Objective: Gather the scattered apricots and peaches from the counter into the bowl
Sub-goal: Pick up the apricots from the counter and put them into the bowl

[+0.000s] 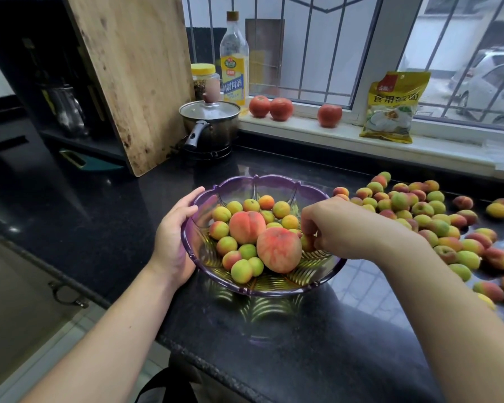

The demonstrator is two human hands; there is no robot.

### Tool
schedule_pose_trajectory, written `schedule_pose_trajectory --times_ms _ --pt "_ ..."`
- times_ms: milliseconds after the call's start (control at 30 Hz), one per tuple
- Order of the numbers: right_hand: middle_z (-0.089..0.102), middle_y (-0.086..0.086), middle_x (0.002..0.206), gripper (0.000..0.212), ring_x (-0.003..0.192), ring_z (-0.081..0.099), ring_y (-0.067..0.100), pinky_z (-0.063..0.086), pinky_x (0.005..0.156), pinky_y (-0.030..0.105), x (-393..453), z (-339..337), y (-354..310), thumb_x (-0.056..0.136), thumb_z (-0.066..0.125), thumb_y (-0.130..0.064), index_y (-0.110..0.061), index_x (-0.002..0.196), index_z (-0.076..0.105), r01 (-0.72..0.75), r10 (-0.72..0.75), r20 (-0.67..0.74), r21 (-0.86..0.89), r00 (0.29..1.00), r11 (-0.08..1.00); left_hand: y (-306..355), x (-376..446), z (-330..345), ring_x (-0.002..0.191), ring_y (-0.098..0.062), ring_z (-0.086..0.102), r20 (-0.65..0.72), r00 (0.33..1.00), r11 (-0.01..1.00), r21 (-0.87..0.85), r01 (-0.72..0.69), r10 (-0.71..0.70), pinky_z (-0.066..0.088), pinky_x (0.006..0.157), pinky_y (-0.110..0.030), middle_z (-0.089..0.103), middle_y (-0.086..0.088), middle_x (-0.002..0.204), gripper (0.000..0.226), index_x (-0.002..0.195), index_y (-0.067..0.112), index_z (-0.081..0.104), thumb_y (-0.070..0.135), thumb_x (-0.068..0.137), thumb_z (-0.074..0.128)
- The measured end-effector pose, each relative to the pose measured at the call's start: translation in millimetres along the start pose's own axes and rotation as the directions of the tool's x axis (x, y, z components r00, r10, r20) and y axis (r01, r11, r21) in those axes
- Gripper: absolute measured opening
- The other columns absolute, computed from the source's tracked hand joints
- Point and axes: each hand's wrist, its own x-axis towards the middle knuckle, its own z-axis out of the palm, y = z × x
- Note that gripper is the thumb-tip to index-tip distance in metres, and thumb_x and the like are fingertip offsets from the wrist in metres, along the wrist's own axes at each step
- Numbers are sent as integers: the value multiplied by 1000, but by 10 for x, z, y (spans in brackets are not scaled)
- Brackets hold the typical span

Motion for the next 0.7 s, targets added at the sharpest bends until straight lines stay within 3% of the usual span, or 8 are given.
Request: schedule_pose_trajectory --times_ms 100,200,267,333,433,567,700 --pt "67 -3 94 9 90 64 19 41 64 21 35 20 6 93 64 -18 -20 101 68 26 -26 -24 -3 999 1000 -4 -3 -5 121 -25 71 4 1000 1000 6 -5 5 51 108 -48 75 -6 129 41 145 14 59 17 108 40" --pt "66 -2 95 14 87 64 16 35 54 14 18 13 1 93 65 -13 -20 106 68 32 -32 -13 -4 999 999 -16 4 -7 122 -27 70 2 1000 1000 -7 -8 8 51 108 -48 75 -8 129 41 143 14 59 16 107 40" --pt "64 -5 95 21 86 62 14 42 58 15 -33 -105 82 91 66 -9 -25 105 65 17 -15 -21 89 1000 996 -24 16 -9 122 -27 70 4 1000 1000 -15 -10 10 51 107 -48 74 -8 130 41 143 13 59 15 107 40" --pt "65 -9 92 26 85 64 13 51 69 21 -86 -279 277 89 68 -6 -29 101 66 -50 85 -129 254 988 966 -32 29 -16 122 -27 70 4 1000 1000 -10 -12 12 52 106 -47 74 -8 130 41 143 13 59 15 107 40" --pt "70 -5 93 27 89 65 18 54 82 35 -163 -371 667 89 65 -2 -27 97 70 -146 309 -369 408 876 901 -50 55 -29 123 -27 70 -7 1000 1000 -18 -18 18 51 106 -46 74 -9 131 42 143 13 60 14 106 40" --pt "67 4 116 19 103 57 24 49 83 37 26 17 907 95 63 -15 -27 107 71 -373 479 -305 347 823 861 -55 63 -37 123 -27 70 -10 1000 1000 -21 -18 17 50 107 -47 74 -10 131 42 142 13 61 13 105 40" --pt "52 6 139 37 122 40 32 40 100 45 294 467 818 97 61 -23 -24 134 60 -349 381 -348 152 857 925 -55 59 -33 123 -28 70 -19 1000 1000 -11 -18 18 49 111 -50 74 -9 130 42 142 13 62 13 105 41"
